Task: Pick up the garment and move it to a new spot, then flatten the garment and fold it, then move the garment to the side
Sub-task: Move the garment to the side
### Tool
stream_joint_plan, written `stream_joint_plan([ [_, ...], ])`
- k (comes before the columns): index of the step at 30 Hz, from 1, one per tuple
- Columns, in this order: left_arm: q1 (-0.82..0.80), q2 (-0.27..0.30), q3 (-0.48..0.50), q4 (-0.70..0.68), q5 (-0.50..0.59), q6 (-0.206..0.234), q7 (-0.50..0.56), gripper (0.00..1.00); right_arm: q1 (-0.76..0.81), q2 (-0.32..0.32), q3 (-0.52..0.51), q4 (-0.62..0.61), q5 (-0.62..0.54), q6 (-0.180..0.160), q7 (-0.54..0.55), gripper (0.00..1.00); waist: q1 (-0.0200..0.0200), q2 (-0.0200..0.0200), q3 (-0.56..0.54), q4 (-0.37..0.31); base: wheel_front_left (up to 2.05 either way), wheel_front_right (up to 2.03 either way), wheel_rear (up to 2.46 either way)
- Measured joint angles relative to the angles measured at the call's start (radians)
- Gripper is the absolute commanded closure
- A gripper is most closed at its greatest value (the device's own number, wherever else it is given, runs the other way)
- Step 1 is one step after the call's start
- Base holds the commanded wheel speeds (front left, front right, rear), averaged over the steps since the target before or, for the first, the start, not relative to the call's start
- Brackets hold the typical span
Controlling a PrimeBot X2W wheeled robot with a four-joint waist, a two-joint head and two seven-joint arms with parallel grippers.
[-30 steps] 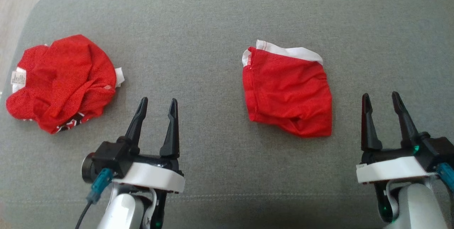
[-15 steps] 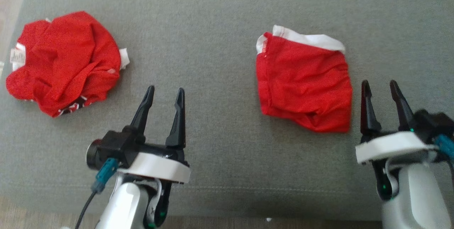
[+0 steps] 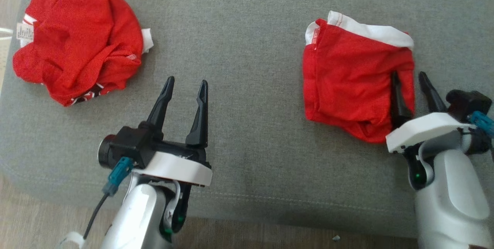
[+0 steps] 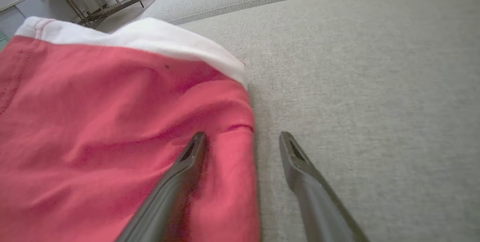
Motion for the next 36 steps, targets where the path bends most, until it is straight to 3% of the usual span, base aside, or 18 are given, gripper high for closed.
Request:
stream_joint_plan([
  [3,-0.003,0.000,0.000,0.000,0.000,0.000,0.000,0.00,-0.019,-0.008,0.026,0.021,0.020,0.000,0.000,0.00,0.0000,0.0000,0.009,0.003,0.00,0.00,0.00],
  [4,-0.003,0.000,0.000,0.000,0.000,0.000,0.000,0.00,-0.025,-0.014,0.037,0.026,0.025,0.000,0.000,0.67,0.0000,0.0000,0.011,0.003,0.00,0.00,0.00],
  [5,-0.003,0.000,0.000,0.000,0.000,0.000,0.000,0.00,-0.031,-0.023,0.052,0.030,0.026,0.000,-0.002,1.00,0.0000,0.0000,0.013,0.003,0.00,0.00,0.00],
  [16,-0.008,0.000,0.004,0.001,0.003,-0.001,0.000,0.00,-0.107,-0.096,0.167,0.011,-0.061,0.000,-0.071,1.00,0.0000,0.0000,0.009,-0.036,0.00,0.00,0.00],
  [22,-0.053,-0.001,0.026,-0.006,0.024,-0.028,0.000,0.00,-0.225,-0.197,0.266,-0.032,-0.055,0.000,-0.035,1.00,0.0001,0.0000,0.048,-0.086,0.00,0.00,0.00],
  [28,-0.142,-0.003,0.055,-0.018,0.073,-0.067,-0.005,0.00,-0.355,-0.316,0.295,-0.021,0.035,0.000,0.010,1.00,0.0001,0.0000,0.116,-0.146,0.00,0.00,0.00],
  [36,-0.208,-0.004,0.099,-0.018,0.124,-0.107,-0.007,0.00,-0.434,-0.397,0.262,0.045,0.133,0.000,0.008,1.00,0.0002,0.0000,0.208,-0.219,0.00,0.00,0.00],
])
